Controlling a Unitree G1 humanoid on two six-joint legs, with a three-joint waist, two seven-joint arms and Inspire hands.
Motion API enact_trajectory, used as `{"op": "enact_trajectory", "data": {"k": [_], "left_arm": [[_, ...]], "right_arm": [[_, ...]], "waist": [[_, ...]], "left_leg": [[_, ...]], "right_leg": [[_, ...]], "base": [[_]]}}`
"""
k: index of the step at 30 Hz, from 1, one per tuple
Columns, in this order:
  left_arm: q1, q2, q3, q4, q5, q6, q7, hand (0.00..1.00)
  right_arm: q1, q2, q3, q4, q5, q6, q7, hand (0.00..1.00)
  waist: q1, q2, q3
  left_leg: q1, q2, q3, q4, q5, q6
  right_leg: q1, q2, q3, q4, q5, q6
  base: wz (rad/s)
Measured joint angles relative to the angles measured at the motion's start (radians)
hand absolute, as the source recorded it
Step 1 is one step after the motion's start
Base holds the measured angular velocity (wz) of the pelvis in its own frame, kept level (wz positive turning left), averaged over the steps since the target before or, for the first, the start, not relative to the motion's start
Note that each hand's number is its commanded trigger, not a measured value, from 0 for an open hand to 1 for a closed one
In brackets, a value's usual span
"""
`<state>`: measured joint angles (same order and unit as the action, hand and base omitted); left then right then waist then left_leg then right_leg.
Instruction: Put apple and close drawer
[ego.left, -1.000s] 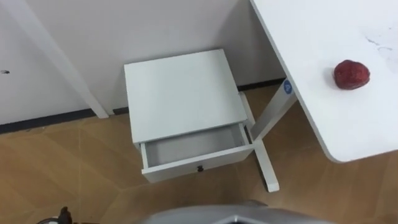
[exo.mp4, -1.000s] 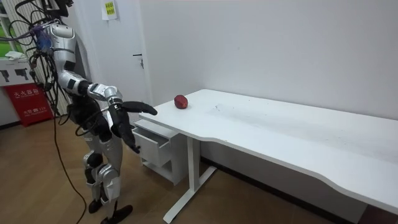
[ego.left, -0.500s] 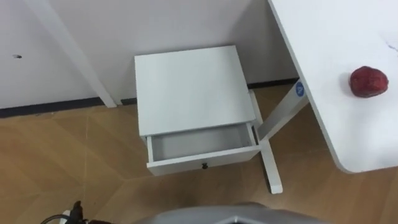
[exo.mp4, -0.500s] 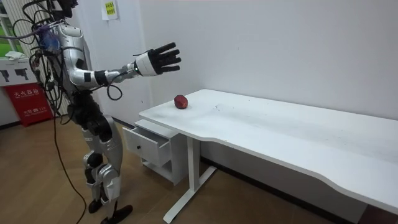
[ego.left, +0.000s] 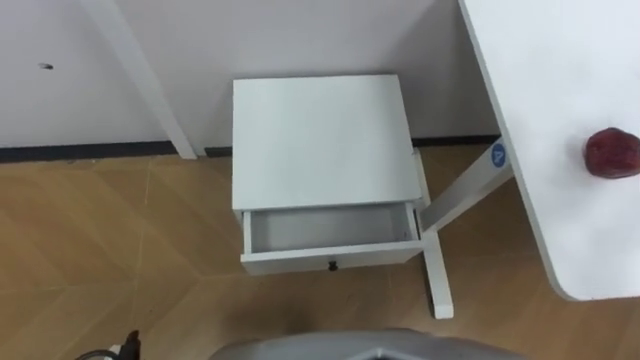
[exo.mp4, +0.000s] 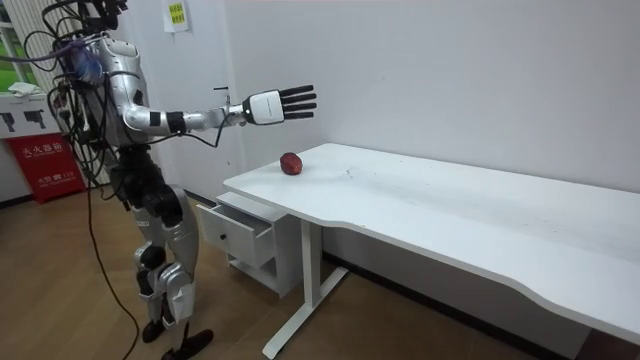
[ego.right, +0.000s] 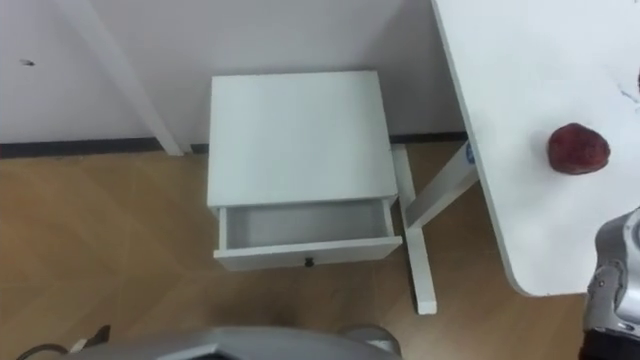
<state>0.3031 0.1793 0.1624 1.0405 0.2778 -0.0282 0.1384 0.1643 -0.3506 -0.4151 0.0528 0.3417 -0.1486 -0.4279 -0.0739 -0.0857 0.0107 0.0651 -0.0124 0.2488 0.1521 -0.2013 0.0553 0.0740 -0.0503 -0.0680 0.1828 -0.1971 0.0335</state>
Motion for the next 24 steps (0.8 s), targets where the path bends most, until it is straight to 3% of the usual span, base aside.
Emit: {"op": "enact_trajectory", "data": {"k": [5, 10, 14, 24], "left_arm": [[0.000, 0.001, 0.000, 0.004, -0.002, 0.001, -0.014, 0.00], [-0.001, 0.000, 0.001, 0.001, -0.001, 0.005, -0.016, 0.00], [-0.004, 0.001, 0.003, -0.005, -0.001, 0.005, -0.020, 0.00], [-0.006, 0.006, 0.003, -0.004, 0.000, 0.006, -0.039, 0.00]], "right_arm": [[-0.003, 0.000, 0.002, 0.082, -0.024, -0.002, 0.065, 0.00], [-0.001, 0.000, 0.002, 0.133, -0.063, 0.014, 0.115, 0.00], [-0.004, 0.000, 0.002, 0.154, -0.112, 0.015, 0.128, 0.00], [-0.007, 0.000, 0.031, 0.272, -0.145, 0.019, 0.150, 0.00]], "waist": [[0.002, -0.007, -0.0014], [-0.003, 0.008, -0.0014], [-0.004, 0.016, -0.0083], [-0.003, -0.002, -0.0038]], "left_leg": [[0.012, 0.000, 0.000, 0.000, 0.000, 0.000], [0.015, 0.000, 0.000, -0.002, -0.001, -0.001], [0.017, 0.001, -0.001, 0.001, -0.001, -0.001], [0.019, 0.000, -0.007, 0.010, -0.001, -0.001]], "right_leg": [[0.014, -0.002, -0.015, -0.001, 0.000, 0.000], [0.014, -0.001, -0.017, 0.000, 0.000, 0.000], [0.018, -0.001, -0.017, -0.002, 0.000, 0.000], [0.027, -0.001, -0.016, -0.002, 0.000, 0.000]], "base": [[0.02], [-0.02], [0.01], [0.01]]}}
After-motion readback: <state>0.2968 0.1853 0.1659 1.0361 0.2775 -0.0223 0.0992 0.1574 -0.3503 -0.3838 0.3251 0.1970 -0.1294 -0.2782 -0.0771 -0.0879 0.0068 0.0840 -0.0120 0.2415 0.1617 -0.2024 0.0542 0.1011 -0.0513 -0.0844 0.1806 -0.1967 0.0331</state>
